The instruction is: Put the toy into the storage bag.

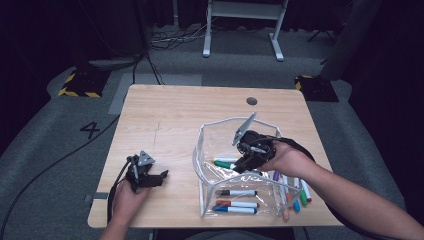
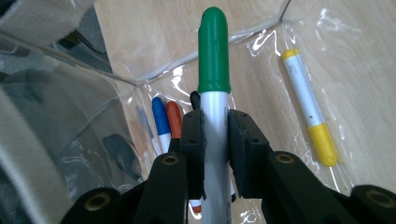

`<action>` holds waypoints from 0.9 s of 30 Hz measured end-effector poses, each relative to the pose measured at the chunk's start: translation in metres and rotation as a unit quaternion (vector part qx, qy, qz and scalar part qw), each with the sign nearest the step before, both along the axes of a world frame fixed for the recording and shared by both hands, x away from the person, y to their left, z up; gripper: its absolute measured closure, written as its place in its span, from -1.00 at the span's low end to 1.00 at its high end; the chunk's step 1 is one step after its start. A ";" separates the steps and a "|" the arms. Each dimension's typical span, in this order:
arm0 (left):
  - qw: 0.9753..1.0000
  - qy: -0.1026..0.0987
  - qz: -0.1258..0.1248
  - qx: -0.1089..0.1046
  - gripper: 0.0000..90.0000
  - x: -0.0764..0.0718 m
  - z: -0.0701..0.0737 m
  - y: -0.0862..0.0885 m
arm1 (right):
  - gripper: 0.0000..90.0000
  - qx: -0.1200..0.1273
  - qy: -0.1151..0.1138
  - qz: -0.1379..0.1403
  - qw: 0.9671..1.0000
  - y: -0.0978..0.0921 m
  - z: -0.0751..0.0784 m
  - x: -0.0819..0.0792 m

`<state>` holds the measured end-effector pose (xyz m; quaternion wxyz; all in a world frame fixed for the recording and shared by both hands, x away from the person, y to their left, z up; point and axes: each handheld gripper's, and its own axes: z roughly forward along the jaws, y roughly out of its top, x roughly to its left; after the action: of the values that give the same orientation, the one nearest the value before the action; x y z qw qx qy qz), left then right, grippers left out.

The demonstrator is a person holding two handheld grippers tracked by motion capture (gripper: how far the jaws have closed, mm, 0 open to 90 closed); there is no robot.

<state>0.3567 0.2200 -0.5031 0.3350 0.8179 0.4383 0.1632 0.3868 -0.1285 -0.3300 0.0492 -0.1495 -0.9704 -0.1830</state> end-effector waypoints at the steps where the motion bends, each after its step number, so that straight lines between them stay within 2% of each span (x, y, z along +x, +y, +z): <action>1: 1.000 0.000 0.000 0.000 -0.51 0.000 0.000 0.000 | 0.70 -0.004 0.003 0.002 1.000 0.001 -0.003 0.000; 13: 1.000 0.000 0.000 0.000 -0.51 0.000 0.000 0.000 | 0.70 -0.049 0.027 0.010 0.998 0.012 -0.030 0.004; 27: 1.000 0.000 -0.001 0.001 -0.51 0.000 0.000 0.000 | 0.69 -0.094 0.062 0.039 0.993 0.019 -0.057 0.000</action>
<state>0.3567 0.2201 -0.5031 0.3345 0.8184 0.4377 0.1633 0.3872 -0.1098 -0.3871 0.1017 -0.1266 -0.9835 -0.0794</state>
